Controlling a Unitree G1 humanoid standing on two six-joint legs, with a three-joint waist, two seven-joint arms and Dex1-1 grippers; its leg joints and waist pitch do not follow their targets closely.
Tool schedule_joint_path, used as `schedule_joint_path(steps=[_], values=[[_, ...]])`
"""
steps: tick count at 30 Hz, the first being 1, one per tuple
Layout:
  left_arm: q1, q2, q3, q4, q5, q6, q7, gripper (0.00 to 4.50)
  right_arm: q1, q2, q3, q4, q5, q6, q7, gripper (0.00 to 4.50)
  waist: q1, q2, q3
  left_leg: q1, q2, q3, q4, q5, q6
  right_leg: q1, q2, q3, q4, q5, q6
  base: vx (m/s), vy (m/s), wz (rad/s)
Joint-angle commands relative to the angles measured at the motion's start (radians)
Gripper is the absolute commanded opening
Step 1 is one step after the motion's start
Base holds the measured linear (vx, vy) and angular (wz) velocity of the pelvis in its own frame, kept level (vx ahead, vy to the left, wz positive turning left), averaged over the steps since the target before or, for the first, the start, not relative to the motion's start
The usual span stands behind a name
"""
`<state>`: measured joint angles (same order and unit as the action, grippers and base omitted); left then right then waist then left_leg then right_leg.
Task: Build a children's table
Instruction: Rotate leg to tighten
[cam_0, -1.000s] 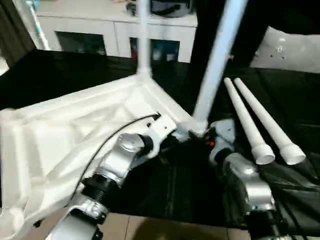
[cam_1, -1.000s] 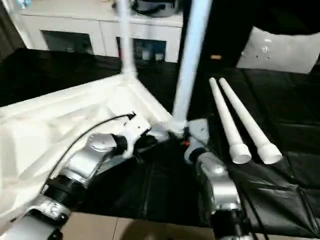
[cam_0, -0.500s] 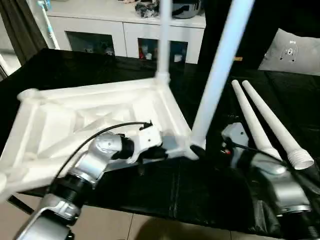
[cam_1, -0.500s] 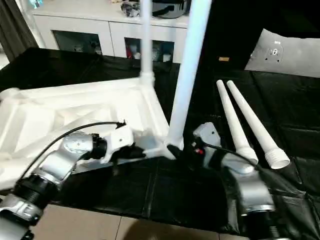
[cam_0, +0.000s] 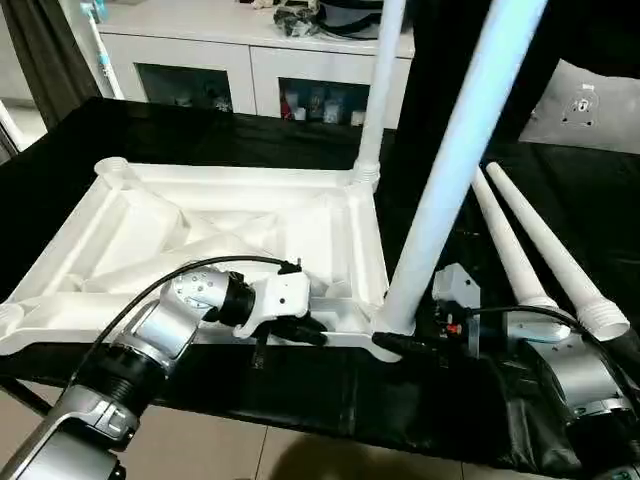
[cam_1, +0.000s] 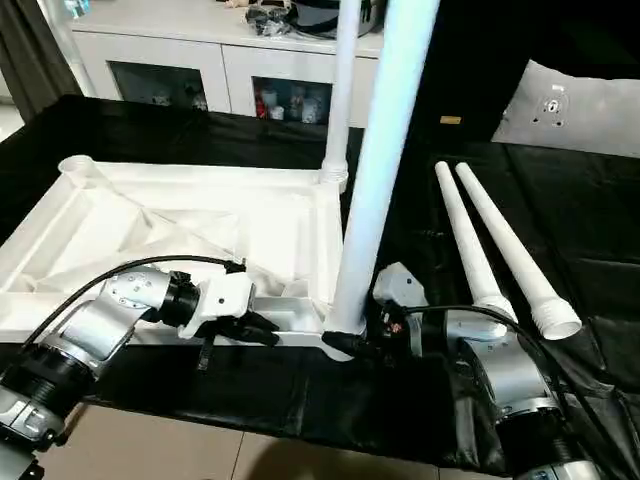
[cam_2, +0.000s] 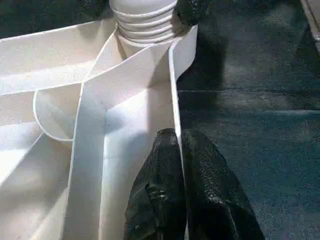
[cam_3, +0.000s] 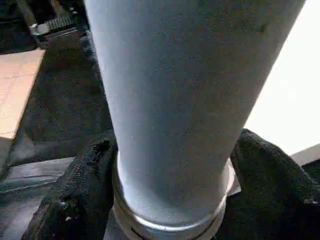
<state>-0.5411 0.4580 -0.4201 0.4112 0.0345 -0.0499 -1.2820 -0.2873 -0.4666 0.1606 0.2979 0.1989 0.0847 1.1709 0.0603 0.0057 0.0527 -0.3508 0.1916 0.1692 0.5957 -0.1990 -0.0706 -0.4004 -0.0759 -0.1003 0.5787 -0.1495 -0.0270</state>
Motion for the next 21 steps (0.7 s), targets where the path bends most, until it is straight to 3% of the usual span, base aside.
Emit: schedule_joint_path(steps=[1, 7, 15, 18, 21], values=[[-0.002, 0.005, -0.028, -0.003, 0.012, -0.021, -0.040, 0.00, -0.018, -0.009, -0.001, 0.011, 0.007, 0.004, 0.020, 3.28, 0.000, -0.005, -0.067, -0.001, 0.040, -0.006, -0.069, -0.193, 0.072, 0.057, -0.071, 0.052, -0.066, -0.329, -0.185, 0.000, 0.000, 0.00], [-0.004, 0.008, -0.028, 0.011, 0.010, -0.033, -0.042, 0.00, -0.010, -0.009, 0.009, 0.007, 0.011, 0.009, 0.040, 2.78, 0.002, -0.005, -0.067, 0.000, 0.040, -0.006, -0.069, -0.195, 0.066, 0.057, -0.071, 0.052, -0.069, -0.353, -0.173, 0.000, 0.000, 0.00], [0.004, -0.014, -0.004, -0.011, -0.011, 0.047, -0.012, 0.00, 0.041, 0.031, 0.011, -0.068, 0.043, 0.069, -0.001, 2.73, -0.001, -0.003, -0.066, 0.000, 0.040, -0.006, -0.071, -0.199, 0.061, 0.057, -0.068, 0.052, -0.067, -0.339, -0.180, 0.000, 0.000, 0.00], [0.002, -0.078, 0.035, -0.036, -0.017, 0.180, 0.110, 0.00, 0.067, 0.106, 0.014, -0.117, 0.026, 0.148, -0.136, 2.72, -0.003, 0.001, -0.059, 0.005, 0.038, -0.008, -0.073, -0.237, 0.046, 0.052, -0.070, 0.049, -0.080, -0.428, -0.158, 0.000, 0.000, 0.00], [-0.008, -0.153, 0.067, -0.046, -0.015, 0.277, 0.240, 0.00, 0.072, 0.203, 0.005, -0.130, -0.001, 0.181, -0.296, 2.72, -0.011, 0.001, -0.056, 0.009, 0.032, -0.011, -0.072, -0.269, 0.023, 0.046, -0.071, 0.042, -0.094, -0.538, -0.110, 0.000, 0.000, 0.00]])
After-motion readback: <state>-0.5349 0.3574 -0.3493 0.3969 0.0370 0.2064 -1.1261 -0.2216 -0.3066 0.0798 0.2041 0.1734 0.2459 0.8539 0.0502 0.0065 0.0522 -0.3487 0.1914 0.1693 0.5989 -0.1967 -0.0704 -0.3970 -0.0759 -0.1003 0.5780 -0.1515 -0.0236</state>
